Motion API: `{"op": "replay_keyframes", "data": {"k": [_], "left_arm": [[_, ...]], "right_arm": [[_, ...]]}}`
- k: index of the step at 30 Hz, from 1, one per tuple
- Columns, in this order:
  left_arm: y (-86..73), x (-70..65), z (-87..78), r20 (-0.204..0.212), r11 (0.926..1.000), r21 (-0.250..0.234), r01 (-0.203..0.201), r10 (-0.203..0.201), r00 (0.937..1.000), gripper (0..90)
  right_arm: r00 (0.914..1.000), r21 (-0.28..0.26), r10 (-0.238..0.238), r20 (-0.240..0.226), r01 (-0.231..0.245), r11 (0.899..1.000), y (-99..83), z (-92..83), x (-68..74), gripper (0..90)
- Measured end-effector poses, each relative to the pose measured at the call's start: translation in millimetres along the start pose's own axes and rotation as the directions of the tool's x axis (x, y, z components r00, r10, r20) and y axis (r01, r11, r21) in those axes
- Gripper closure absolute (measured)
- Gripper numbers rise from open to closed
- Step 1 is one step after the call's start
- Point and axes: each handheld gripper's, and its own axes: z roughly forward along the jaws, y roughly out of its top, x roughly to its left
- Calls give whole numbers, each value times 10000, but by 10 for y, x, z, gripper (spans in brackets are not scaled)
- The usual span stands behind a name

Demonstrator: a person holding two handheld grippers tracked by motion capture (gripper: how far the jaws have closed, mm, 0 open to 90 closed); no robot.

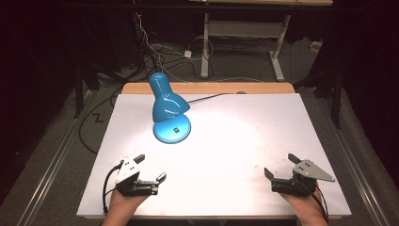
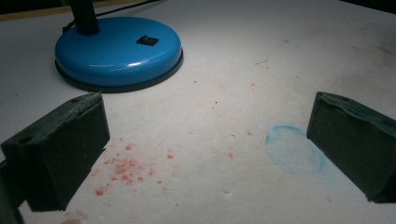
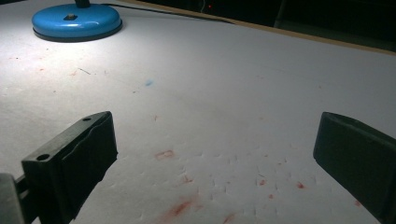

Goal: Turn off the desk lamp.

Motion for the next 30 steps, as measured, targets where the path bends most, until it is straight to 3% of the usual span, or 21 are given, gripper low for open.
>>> {"op": "replay_keyframes", "data": {"k": [4, 17, 22, 26, 30], "left_arm": [[-24, 19, 5, 52, 9998, 168, 83, -84, 10000, 0], [-21, 18, -9, 304, 9997, 70, 249, -251, 9992, 0], [-14, 16, -1, 299, 9997, 190, 139, -144, 9994, 2], [-7, 20, -9, 328, 9996, 249, 113, -121, 9994, 17], [0, 26, -5, 365, 9996, 260, 145, -154, 9992, 90]], "right_arm": [[10000, 100, -20, -18, 20, 9999, -6, 12, -19, 4], [9999, 49, -144, -94, 145, 9999, 2, 14, 46, 4], [9997, 51, -205, -115, 206, 9998, 7, 15, 54, 4], [9996, 11, -244, -122, 244, 9997, 12, 13, 55, 4], [9994, 17, -317, -116, 317, 9995, 15, 11, 66, 4]]}}
